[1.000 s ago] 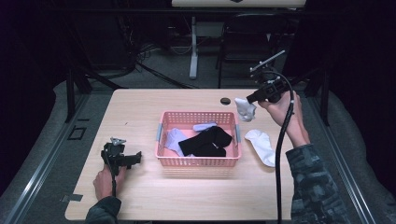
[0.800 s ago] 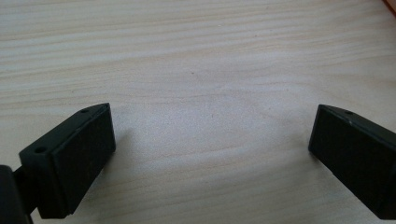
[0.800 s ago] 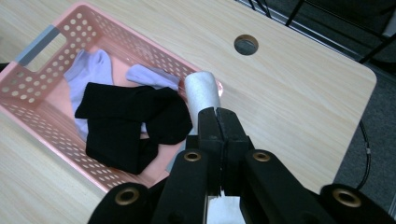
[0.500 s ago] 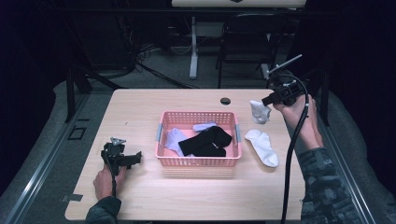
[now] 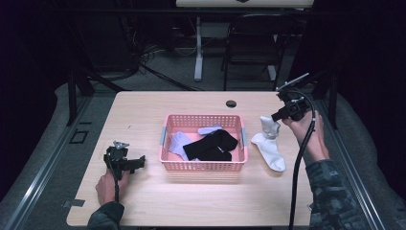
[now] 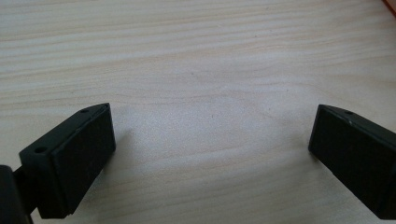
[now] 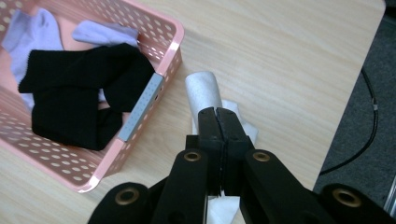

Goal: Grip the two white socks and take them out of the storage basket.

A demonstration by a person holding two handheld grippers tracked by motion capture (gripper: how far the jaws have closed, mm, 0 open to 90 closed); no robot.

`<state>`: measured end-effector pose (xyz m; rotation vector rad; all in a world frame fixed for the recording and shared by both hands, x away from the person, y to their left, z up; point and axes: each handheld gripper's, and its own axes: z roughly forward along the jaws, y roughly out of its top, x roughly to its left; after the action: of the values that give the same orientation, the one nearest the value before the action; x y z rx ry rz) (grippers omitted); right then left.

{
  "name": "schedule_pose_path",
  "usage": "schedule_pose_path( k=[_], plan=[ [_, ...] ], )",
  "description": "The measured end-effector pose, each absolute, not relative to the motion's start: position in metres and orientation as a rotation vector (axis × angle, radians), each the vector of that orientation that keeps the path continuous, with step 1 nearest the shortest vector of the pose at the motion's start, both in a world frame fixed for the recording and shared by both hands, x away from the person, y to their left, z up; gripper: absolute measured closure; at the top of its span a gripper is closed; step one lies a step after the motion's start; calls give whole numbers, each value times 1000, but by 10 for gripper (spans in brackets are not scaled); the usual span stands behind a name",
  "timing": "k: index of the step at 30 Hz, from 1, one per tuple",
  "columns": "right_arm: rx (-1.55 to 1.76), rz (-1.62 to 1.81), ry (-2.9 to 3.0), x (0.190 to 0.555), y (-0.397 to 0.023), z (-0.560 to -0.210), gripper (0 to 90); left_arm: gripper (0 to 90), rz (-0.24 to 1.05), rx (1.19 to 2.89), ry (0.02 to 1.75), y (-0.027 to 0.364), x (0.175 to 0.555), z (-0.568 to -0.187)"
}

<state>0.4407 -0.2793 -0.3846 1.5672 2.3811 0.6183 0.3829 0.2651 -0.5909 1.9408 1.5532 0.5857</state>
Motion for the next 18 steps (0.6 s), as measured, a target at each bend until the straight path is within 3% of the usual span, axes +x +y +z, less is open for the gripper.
schedule_pose_path(
  k=[18],
  plan=[
    [1718,568,2419,460,-277,-479,892,5,585,1941,1553,265,383,-591]
  ],
)
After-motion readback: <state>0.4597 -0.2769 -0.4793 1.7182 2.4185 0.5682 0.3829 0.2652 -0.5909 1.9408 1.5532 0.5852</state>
